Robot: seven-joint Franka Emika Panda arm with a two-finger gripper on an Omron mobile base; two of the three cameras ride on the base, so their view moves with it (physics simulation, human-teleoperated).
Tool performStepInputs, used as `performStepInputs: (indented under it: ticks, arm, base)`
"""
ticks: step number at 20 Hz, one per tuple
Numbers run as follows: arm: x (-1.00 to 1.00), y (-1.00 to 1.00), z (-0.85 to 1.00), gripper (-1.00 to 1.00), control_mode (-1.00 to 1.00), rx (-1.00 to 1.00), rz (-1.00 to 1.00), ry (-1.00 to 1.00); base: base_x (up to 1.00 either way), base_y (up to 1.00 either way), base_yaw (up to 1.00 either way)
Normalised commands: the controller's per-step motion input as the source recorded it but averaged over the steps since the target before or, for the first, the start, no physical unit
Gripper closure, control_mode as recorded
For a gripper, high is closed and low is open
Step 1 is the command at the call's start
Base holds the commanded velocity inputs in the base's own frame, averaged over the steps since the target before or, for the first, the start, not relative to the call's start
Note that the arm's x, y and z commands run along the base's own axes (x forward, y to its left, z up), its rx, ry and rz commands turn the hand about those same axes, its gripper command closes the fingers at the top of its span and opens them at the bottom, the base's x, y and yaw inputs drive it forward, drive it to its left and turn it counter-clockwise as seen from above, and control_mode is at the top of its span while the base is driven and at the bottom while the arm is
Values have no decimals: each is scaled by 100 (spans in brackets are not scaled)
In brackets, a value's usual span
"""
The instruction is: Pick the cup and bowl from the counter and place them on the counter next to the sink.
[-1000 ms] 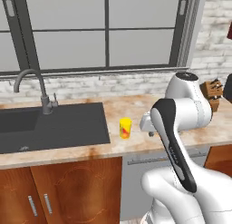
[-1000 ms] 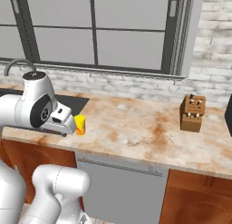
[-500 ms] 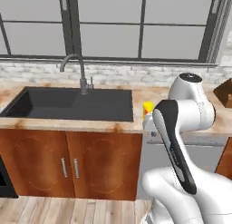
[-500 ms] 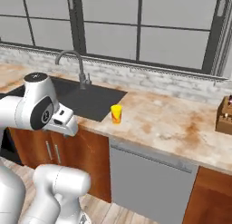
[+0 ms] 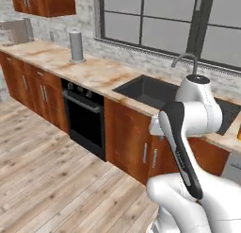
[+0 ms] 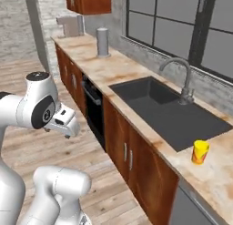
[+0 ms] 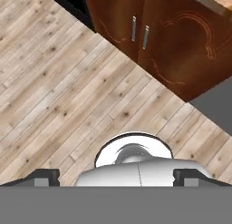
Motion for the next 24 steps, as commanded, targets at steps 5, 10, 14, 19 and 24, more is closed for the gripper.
performStepInputs:
  ticks: [5, 10, 14, 19, 24]
  arm:
    - [0, 0, 0, -100, 100, 0, 0, 0]
    - [0, 0, 0, -100, 100, 0, 0, 0]
    - [0, 0, 0, -100, 100, 0, 0, 0]
    - [0, 0, 0, -100, 100, 0, 0, 0]
    - [0, 0, 0, -100, 100, 0, 0, 0]
  base:
    - [-4, 36, 100]
    - [6, 37, 62]
    - [69, 87, -6]
    - [18, 100, 0]
    - [-32, 100, 0]
